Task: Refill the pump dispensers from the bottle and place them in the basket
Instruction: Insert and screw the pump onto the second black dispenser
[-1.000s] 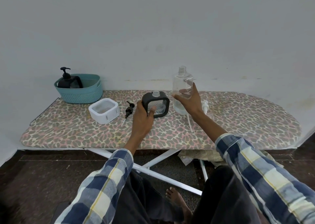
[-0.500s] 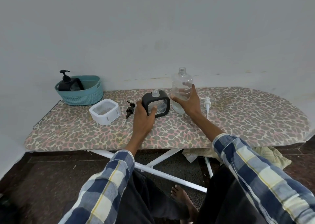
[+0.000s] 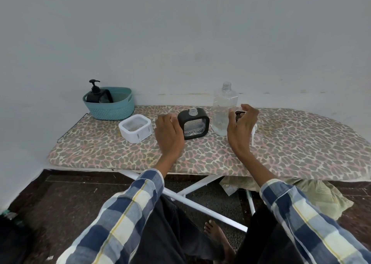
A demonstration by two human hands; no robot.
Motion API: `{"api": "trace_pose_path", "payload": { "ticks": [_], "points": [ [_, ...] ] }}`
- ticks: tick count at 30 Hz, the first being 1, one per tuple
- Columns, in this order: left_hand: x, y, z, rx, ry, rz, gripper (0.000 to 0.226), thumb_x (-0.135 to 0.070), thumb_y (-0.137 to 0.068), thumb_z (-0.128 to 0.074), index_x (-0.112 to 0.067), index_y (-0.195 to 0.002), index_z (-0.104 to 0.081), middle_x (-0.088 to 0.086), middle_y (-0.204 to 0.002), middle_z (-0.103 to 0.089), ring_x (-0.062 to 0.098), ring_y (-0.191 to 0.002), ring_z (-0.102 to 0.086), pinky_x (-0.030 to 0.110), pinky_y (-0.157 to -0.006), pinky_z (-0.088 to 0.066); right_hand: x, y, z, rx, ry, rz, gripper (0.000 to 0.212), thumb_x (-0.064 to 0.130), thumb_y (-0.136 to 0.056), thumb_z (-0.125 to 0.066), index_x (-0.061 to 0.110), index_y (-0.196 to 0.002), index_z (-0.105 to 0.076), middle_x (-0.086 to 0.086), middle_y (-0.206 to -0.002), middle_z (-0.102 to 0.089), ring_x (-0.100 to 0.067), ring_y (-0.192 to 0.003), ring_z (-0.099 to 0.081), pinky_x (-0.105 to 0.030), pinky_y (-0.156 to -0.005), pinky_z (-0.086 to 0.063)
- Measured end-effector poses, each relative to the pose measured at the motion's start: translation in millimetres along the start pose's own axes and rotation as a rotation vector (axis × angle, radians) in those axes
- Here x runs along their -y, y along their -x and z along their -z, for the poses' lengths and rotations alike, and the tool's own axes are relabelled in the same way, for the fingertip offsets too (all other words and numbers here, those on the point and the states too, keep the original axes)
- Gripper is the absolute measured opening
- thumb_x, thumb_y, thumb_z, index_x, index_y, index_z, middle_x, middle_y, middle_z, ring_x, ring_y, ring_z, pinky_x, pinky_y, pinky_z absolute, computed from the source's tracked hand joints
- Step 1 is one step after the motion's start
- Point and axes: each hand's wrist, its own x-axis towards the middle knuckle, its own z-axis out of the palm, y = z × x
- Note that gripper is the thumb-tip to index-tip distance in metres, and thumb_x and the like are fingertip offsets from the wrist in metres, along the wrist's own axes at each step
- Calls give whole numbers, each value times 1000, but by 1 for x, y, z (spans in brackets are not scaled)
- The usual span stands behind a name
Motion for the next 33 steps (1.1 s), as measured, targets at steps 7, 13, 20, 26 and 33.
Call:
{"api": "trace_pose_path", "payload": {
  "ticks": [7, 13, 20, 26, 33],
  "points": [
    [20, -21, 15, 382, -422, 86, 40, -12, -98, -58, -7, -138, -60, 19, -143, -52, 38, -130, -54, 50, -107, -46, 22, 17, -7, 32, 32, 179, 19, 25, -110, -48, 16, -127, -47, -3, -121, -44, -24, -111, -48, -52, -100, -46],
    [39, -27, 18, 258, -220, 81, 31, 1, -91, -62, -12, -117, -74, 12, -127, -68, 33, -113, -66, 48, -99, -54, 34, 32, -11, 192, 29, 257, 8, 15, -107, -50, 20, -113, -52, 2, -107, -54, -17, -92, -55, -37, -78, -51],
    [-3, -51, 37, 70, 380, 132, 32, 0, -98, -69, -15, -126, -65, 2, -122, -69, 17, -107, -70, 33, -93, -59, 54, 21, -18, 303, -48, 147, 5, 22, -107, -57, 22, -111, -61, 5, -96, -66, -8, -81, -60, -23, -69, -50],
    [-44, -71, 56, 304, 1001, 246, 34, -7, -98, -76, -11, -131, -67, 20, -117, -79, 26, -110, -77, 33, -96, -62, 85, -3, -30, 403, -201, 83, 25, 41, -104, -63, 27, -125, -68, 5, -105, -69, -17, -90, -69, -33, -80, -59],
    [-59, -59, 56, 478, 1125, 288, 47, -6, -91, -82, -11, -135, -66, 13, -108, -82, 25, -99, -79, 42, -101, -61, 92, -20, -34, 484, -257, 81, 34, 42, -102, -69, 25, -131, -70, 5, -121, -66, -16, -98, -68, -51, -85, -63]
  ]
}}
